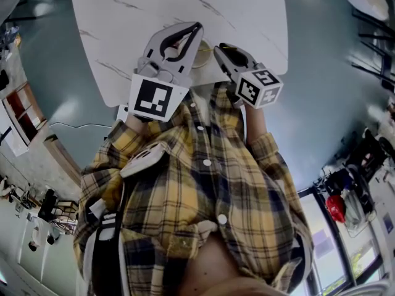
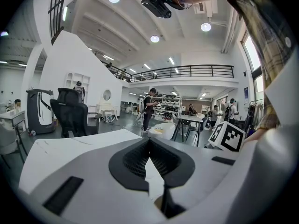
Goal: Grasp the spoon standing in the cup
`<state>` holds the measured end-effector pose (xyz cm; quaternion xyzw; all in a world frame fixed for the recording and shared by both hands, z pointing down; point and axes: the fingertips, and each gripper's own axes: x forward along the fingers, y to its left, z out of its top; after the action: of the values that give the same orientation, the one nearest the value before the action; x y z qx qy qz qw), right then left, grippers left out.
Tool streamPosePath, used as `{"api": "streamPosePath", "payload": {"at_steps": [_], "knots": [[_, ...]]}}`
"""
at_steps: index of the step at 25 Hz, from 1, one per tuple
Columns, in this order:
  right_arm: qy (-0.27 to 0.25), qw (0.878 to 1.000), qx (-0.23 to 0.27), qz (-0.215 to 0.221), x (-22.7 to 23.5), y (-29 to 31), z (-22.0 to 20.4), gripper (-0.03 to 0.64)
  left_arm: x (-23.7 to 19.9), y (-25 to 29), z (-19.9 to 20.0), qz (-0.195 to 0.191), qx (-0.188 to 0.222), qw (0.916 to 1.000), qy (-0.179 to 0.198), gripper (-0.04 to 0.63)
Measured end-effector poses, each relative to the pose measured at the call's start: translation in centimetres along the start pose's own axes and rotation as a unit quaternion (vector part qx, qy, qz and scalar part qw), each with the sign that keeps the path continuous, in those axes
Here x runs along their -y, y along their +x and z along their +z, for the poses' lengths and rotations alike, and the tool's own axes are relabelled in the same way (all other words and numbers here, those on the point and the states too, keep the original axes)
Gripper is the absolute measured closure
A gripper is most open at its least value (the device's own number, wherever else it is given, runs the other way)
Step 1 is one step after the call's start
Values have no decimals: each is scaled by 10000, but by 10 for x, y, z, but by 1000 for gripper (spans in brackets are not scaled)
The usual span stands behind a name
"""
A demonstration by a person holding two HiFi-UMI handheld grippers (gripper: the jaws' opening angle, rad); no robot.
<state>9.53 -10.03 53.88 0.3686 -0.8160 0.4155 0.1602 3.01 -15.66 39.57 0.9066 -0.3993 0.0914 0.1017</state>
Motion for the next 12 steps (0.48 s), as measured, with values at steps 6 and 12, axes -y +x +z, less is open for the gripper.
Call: {"api": "streamPosePath", "payload": {"at_steps": [6,12], "knots": [[-108,9999,-39,-20,-6,0,0,550,-2,-5,4,42,48,10000,8,579],[-82,10000,-6,52,-6,-3,2,565,1,-5,6,70,91,9999,9,580]]}}
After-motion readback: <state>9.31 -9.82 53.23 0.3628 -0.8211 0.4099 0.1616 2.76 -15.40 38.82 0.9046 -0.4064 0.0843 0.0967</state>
